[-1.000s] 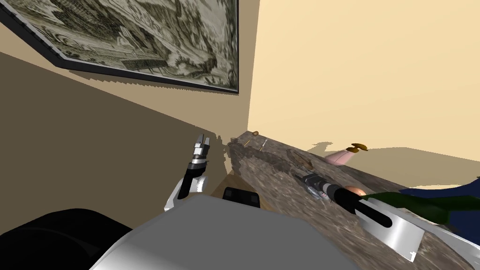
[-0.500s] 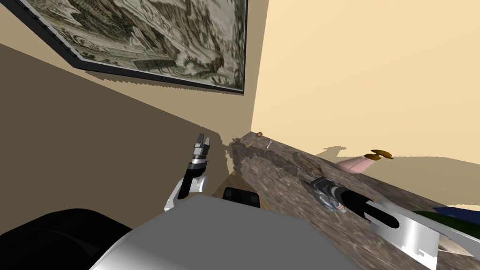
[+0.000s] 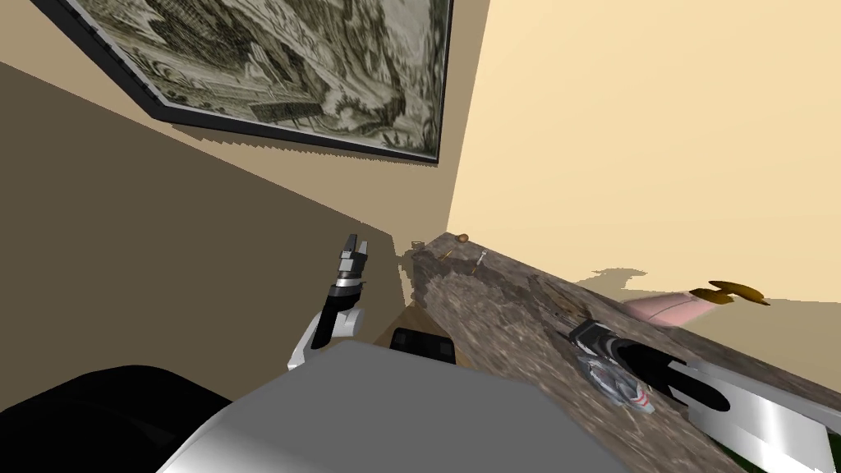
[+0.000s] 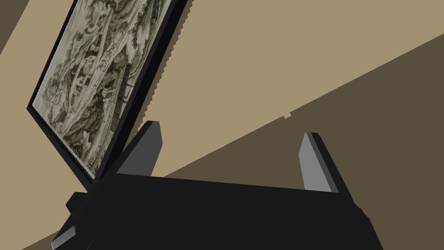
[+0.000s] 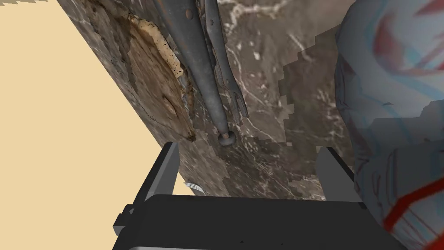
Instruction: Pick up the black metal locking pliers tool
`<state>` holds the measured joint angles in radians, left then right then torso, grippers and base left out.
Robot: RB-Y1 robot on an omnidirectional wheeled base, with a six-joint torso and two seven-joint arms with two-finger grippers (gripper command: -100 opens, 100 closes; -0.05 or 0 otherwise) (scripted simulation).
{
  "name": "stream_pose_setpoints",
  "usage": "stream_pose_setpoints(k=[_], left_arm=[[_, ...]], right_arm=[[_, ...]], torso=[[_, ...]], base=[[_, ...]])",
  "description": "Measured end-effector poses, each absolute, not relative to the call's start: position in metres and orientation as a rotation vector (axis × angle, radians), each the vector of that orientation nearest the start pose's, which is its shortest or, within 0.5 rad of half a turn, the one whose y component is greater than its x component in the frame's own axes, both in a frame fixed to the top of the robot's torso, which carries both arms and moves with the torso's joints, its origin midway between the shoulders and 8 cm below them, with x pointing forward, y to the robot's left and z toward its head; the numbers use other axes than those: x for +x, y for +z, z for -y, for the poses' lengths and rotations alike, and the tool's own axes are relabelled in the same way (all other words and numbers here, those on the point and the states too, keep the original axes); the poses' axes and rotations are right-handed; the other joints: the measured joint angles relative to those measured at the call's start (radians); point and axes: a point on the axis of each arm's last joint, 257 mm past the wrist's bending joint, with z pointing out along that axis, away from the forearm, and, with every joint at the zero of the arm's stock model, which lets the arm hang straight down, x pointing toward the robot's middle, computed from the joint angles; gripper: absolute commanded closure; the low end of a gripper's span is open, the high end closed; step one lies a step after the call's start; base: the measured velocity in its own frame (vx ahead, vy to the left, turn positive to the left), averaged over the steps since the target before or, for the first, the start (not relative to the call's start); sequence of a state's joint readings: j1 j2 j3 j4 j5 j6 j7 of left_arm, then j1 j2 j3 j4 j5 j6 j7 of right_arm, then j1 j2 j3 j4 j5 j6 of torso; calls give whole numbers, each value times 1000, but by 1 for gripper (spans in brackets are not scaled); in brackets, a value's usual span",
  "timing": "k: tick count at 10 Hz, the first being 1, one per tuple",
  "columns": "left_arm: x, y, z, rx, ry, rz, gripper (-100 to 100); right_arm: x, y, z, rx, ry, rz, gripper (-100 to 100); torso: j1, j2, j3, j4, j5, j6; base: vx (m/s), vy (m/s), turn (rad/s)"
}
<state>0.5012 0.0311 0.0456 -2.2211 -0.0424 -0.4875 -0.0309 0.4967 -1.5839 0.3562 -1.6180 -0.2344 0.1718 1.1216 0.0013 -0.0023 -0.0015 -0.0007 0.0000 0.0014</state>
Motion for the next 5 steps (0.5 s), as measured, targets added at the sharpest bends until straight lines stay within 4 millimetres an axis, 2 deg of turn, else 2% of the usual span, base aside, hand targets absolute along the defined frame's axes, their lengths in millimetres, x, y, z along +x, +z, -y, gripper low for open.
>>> stream_pose_setpoints(k=[2, 5], left_arm=[[355, -4, -291, -649, -1184, -716, 0], [355, -4, -291, -649, -1184, -716, 0]], right_arm=[[291, -307, 642, -945, -740, -2408, -100], [261, -306, 680, -1074, -870, -2466, -100]], torso=[[0, 0, 0, 0, 0, -1], [0, 0, 0, 0, 0, 0]], base=[[43, 39, 143], [39, 35, 78]])
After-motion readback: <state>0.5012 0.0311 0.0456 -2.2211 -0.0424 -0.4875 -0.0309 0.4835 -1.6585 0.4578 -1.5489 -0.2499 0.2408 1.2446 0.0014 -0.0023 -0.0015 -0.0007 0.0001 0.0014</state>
